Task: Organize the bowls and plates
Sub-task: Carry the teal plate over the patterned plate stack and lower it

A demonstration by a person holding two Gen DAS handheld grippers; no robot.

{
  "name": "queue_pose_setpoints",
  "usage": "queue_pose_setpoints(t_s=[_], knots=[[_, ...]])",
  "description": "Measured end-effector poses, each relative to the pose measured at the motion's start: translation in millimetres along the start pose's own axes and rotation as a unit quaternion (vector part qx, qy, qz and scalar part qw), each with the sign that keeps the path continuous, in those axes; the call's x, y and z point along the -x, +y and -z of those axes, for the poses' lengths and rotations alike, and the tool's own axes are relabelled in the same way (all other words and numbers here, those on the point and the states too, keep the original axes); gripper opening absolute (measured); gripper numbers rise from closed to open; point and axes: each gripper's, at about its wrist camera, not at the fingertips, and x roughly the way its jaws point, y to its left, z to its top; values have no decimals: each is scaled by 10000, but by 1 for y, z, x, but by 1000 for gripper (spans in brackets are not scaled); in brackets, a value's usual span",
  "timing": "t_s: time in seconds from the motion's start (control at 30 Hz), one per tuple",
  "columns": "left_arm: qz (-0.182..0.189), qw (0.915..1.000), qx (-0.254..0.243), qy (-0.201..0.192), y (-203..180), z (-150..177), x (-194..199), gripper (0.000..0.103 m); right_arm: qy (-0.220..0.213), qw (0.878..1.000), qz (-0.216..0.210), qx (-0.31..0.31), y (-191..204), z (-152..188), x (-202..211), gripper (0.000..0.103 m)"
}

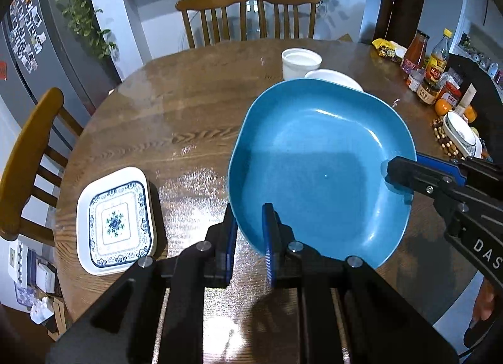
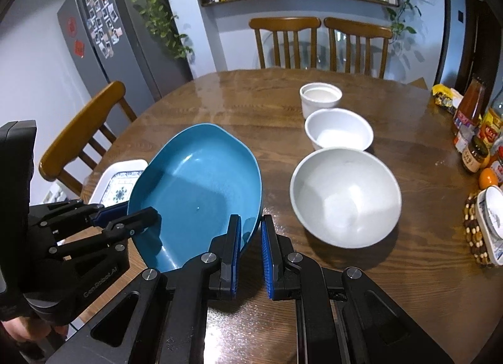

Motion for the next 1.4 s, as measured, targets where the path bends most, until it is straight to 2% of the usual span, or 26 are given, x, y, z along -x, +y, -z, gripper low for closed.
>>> queue_pose_setpoints(t_s=[0.43,0.93,1.4], knots=[[-232,9989,74,-405,7,-8,19,15,-275,9994,-166,119,5,-11,17,14],[-475,9967,411,-512,36,-7,24,15,-320,9978,-377,451,33,-27,9,14],[-790,9924,834,-447,79,9,24,15,-214,9941,-664,833,78,-35,-9,14]])
